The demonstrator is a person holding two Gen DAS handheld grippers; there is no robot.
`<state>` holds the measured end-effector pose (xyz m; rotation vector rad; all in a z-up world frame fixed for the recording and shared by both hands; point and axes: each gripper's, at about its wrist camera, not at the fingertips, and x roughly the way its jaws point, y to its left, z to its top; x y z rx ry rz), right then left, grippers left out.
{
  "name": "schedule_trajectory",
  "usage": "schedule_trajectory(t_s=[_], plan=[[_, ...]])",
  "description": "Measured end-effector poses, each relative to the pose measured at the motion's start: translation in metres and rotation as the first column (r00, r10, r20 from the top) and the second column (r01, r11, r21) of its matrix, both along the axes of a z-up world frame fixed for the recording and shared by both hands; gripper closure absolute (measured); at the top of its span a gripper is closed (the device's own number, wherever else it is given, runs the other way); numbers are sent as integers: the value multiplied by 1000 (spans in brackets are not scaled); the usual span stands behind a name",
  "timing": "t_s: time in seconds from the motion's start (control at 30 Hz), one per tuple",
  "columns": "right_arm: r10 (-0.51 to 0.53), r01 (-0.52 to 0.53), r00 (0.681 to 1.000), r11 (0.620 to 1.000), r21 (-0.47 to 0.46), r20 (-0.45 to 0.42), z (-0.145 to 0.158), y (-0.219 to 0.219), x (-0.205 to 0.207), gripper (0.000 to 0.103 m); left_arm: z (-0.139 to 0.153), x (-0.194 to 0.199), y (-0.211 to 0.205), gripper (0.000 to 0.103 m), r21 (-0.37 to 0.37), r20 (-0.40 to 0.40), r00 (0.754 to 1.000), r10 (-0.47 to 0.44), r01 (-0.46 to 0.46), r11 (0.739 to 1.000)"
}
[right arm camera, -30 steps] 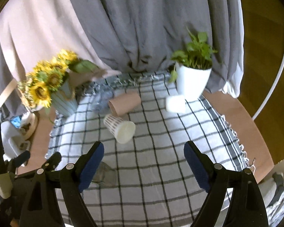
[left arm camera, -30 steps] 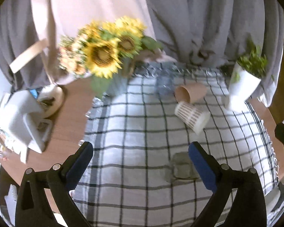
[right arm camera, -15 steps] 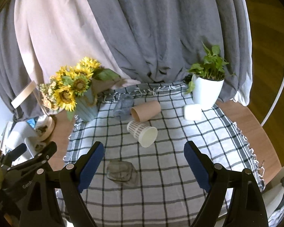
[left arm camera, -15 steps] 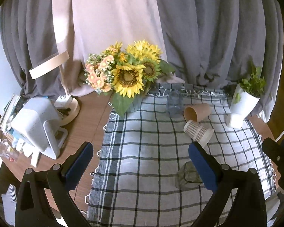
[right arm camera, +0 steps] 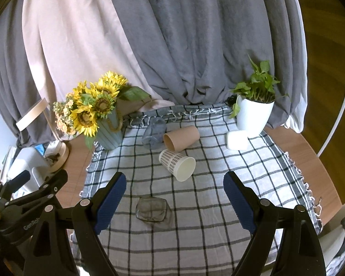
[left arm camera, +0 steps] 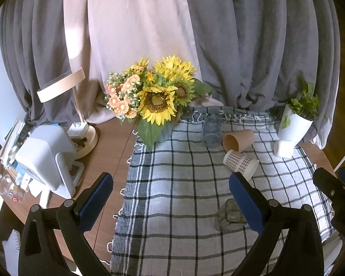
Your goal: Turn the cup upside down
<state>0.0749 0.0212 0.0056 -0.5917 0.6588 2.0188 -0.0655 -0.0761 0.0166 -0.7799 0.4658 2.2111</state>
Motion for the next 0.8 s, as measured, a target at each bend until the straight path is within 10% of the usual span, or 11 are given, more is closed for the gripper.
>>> schedule_trajectory(t_s=[0.8], plan=[[5,-5,1000,1000,-4,9,-1,0,-1,17,1,-1,2,0,1,5,1000,3,-3,1000]])
